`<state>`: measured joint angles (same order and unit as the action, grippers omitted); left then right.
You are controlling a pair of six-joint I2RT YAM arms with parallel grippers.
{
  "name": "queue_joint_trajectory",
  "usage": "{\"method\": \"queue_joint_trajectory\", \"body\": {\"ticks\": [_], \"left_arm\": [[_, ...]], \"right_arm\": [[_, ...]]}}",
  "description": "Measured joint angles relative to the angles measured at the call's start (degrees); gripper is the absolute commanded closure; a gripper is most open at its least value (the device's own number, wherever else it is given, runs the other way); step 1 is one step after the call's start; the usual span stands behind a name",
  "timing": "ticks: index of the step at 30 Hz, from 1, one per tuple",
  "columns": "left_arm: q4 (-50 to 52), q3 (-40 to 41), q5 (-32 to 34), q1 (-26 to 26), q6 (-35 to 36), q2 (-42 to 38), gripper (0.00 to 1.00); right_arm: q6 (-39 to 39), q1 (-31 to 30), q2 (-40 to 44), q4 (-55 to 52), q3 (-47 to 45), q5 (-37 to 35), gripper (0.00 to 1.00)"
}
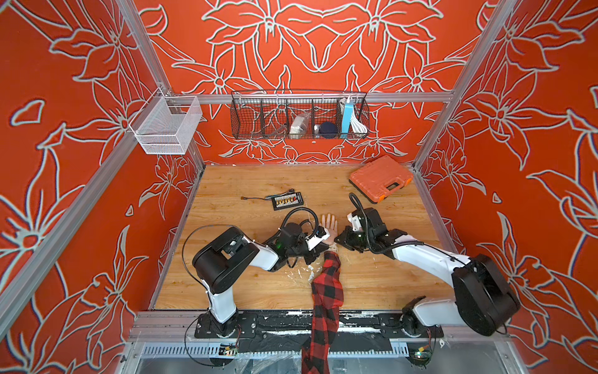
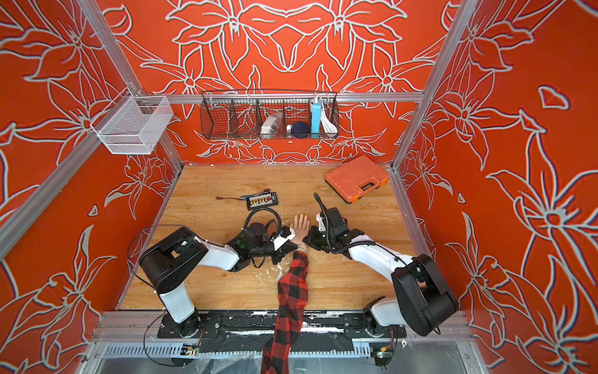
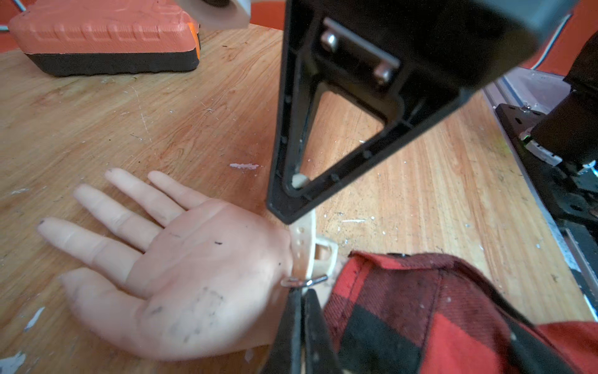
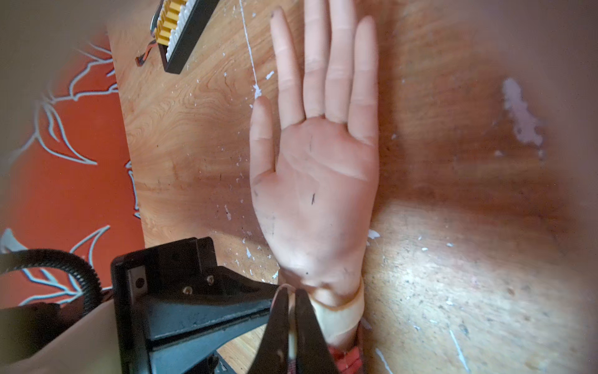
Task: Take off the watch
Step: Untie the watch from the hand.
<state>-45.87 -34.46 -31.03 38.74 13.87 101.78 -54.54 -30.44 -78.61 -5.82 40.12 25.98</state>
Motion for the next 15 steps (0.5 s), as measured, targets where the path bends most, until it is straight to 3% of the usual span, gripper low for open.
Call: {"method": "queue_joint_trajectory", "body": {"ticks": [2, 15], "left_arm": [[0.8, 0.3, 0.2, 0.1, -0.1, -0.6, 0.75], [7.9, 0.1, 2.8, 0.3, -2.7, -9.0, 0.6]], "right_arm": [[0.3, 0.0, 0.0, -0.4, 0.5, 0.0, 0.99], [3.8, 0.1, -1.9, -5.0, 6.9, 0.3, 0.96]]}}
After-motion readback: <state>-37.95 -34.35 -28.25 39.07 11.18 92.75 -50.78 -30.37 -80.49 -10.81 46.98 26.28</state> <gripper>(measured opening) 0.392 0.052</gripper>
